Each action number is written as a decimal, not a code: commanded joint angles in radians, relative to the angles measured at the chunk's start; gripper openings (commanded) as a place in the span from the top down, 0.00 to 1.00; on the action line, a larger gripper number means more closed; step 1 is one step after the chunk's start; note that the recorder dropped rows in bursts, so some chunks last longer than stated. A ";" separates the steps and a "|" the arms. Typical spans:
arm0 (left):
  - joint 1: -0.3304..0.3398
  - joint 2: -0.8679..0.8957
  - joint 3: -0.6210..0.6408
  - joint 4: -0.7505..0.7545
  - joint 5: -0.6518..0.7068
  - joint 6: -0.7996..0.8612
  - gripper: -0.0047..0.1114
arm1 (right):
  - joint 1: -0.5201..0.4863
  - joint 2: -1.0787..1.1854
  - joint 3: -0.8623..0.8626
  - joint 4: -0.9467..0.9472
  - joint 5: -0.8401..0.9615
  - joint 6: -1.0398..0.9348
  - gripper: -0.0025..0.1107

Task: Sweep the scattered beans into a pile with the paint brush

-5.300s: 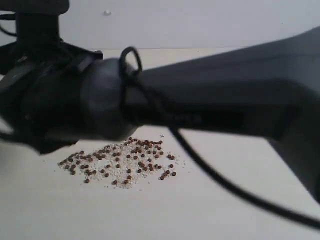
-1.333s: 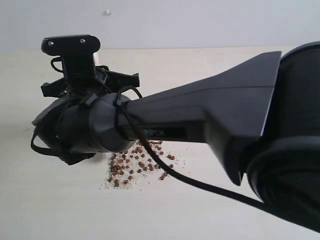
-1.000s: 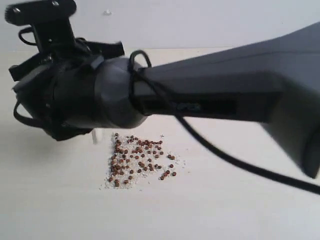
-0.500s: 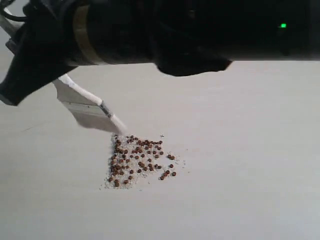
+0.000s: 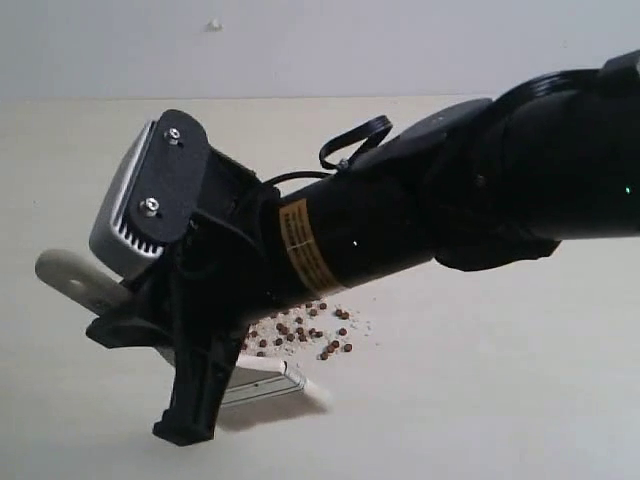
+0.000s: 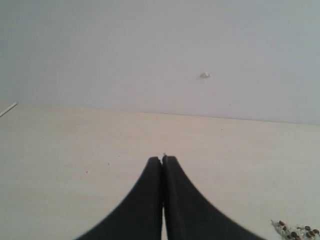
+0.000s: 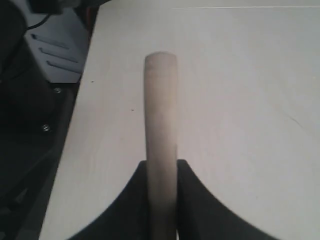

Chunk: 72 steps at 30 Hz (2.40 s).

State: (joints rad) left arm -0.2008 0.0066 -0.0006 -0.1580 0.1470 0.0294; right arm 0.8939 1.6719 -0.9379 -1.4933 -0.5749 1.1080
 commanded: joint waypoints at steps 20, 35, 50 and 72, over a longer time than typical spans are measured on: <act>0.001 -0.007 0.001 -0.005 -0.018 -0.008 0.96 | -0.008 0.160 0.214 1.087 -0.323 -0.775 0.98; 0.001 -0.007 0.001 -0.005 -0.018 -0.008 0.96 | -0.158 0.160 0.212 0.682 -0.363 -0.603 0.98; 0.001 -0.007 0.001 -0.005 -0.018 -0.008 0.96 | -0.205 0.305 0.051 0.678 -0.342 -0.617 0.98; 0.001 -0.007 0.001 -0.005 -0.018 -0.008 0.96 | -0.273 0.162 0.043 0.491 -0.413 -0.398 0.98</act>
State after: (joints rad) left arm -0.2008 0.0066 -0.0006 -0.1580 0.1391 0.0272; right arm 0.6255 1.8882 -0.8884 -0.9501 -1.0028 0.6621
